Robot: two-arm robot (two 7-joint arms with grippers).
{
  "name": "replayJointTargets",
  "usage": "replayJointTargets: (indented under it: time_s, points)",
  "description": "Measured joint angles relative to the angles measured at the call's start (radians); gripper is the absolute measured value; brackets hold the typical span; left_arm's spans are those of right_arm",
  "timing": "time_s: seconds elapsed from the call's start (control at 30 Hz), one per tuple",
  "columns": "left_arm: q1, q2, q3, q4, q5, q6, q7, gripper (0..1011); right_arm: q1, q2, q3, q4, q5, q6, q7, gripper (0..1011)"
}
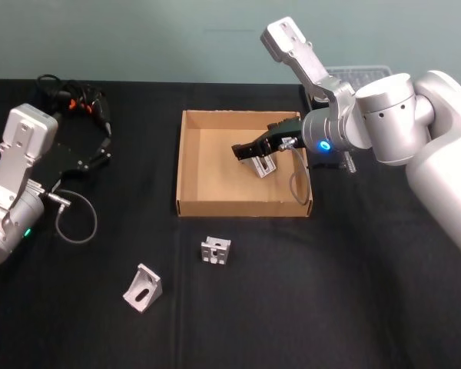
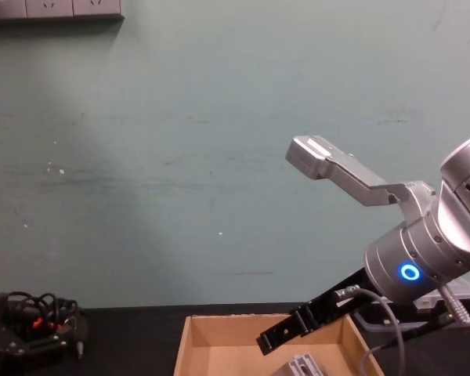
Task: Use one hand to pick up the angle iron from the table and place it into the box.
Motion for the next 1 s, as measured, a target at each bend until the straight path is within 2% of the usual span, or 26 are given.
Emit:
replayJointTargets:
  time_s: [0.33, 0.53, 0.7, 0.83, 1.0]
  points:
    - [0.000, 0.000, 0.000, 0.000, 0.000, 0.000, 0.000, 1000, -0.004, 0.003, 0.003, -0.007, 0.000, -0.005, 0.001, 1004]
    - [0.000, 0.000, 0.000, 0.000, 0.000, 0.000, 0.000, 1000, -0.037, 0.021, 0.039, -0.062, 0.003, -0.027, 0.009, 1004]
    - [0.000, 0.000, 0.000, 0.000, 0.000, 0.000, 0.000, 1000, -0.073, 0.043, 0.074, -0.135, 0.025, -0.048, 0.034, 1004]
    - [0.000, 0.000, 0.000, 0.000, 0.000, 0.000, 0.000, 1000, -0.119, 0.095, 0.082, -0.240, 0.062, -0.104, 0.106, 1004]
    - [0.000, 0.000, 0.000, 0.000, 0.000, 0.000, 0.000, 1000, -0.157, 0.162, 0.052, -0.334, 0.080, -0.167, 0.196, 1004]
